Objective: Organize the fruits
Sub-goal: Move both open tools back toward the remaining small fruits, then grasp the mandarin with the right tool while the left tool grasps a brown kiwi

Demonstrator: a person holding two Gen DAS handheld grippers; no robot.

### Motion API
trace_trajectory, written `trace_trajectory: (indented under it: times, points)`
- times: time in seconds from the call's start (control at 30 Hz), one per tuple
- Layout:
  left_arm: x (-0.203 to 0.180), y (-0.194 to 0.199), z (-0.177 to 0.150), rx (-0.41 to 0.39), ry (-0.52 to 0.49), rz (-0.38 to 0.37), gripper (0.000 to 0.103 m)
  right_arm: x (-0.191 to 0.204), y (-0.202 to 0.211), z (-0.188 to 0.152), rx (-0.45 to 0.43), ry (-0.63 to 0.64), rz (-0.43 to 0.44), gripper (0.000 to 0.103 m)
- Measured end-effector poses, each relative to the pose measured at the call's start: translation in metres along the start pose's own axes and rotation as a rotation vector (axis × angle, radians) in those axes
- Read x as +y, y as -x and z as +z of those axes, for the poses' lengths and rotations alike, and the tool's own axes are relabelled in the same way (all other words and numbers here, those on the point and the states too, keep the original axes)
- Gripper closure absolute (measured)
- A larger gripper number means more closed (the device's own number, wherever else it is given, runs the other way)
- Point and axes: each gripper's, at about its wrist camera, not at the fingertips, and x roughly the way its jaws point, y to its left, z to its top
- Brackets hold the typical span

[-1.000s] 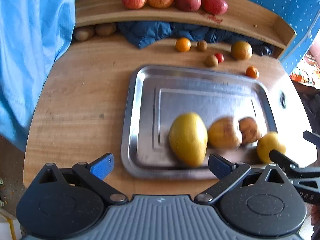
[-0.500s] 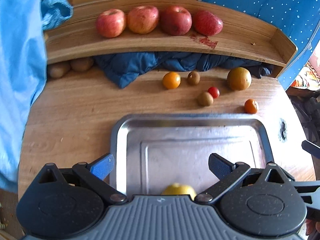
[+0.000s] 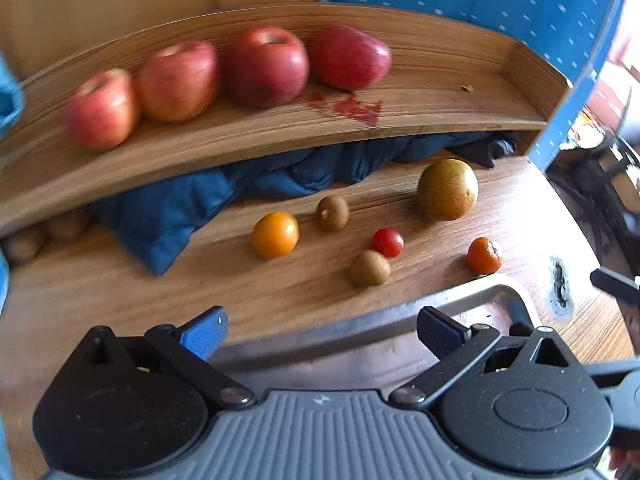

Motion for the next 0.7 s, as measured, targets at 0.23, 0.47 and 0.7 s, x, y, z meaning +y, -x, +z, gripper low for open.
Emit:
trace_trajectory:
  times: [0.23,0.47,0.7]
  points:
    - [-0.007,-0.023,0.017,-0.040,-0.140,0.019,0.001,-0.014,-0.026,0.018,0.025,-0.058,0.014,0.004]
    - [-0.010,-0.040,0.019,-0.030,-0.210,-0.017,0.005,-0.013,-0.047,0.028,0.086,-0.064,0.081,0.022]
    - [-0.020,-0.039,0.018,-0.078,-0.290,-0.015,0.012,-0.006,-0.062,0.034,0.139,-0.072,0.103,0.033]
